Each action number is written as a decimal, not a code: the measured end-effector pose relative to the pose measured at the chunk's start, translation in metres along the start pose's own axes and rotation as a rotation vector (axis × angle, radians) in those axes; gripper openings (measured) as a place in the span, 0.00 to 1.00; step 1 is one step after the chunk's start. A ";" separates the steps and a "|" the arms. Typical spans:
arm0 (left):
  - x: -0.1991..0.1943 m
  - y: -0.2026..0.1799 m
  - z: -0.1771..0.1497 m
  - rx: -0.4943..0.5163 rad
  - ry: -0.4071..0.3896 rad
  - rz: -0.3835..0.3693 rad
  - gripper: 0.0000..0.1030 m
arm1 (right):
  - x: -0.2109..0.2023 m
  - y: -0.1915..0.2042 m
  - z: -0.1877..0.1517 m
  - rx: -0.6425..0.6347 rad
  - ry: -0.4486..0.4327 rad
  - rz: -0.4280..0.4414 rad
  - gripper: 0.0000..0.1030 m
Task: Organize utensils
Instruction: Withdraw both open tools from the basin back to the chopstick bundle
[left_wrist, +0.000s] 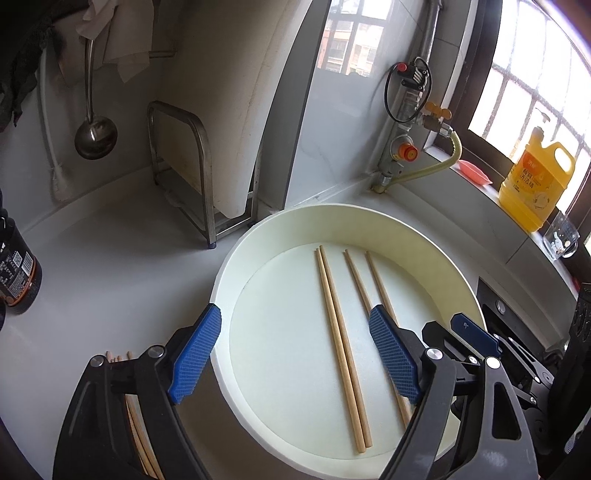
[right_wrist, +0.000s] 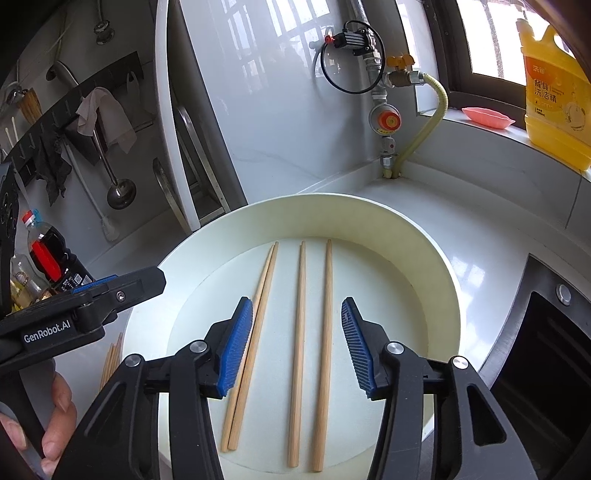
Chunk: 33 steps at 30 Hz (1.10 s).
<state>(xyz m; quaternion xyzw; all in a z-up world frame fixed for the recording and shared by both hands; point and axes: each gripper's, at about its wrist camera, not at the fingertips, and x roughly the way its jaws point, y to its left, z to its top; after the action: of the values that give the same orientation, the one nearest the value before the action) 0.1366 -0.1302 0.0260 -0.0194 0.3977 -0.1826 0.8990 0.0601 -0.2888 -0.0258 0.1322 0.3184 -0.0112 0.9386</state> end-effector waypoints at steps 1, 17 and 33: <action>-0.002 0.000 0.000 0.001 -0.005 0.000 0.78 | -0.001 0.001 0.000 -0.001 -0.002 0.001 0.48; -0.061 -0.001 -0.017 0.053 -0.078 -0.013 0.84 | -0.020 0.011 0.005 -0.009 -0.029 0.043 0.57; -0.110 0.082 -0.057 0.009 -0.107 0.158 0.85 | -0.033 0.082 -0.018 -0.139 -0.020 0.158 0.59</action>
<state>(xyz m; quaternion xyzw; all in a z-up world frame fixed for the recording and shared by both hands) 0.0529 -0.0097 0.0499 0.0062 0.3485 -0.1114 0.9307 0.0317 -0.2066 -0.0002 0.0911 0.2976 0.0835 0.9466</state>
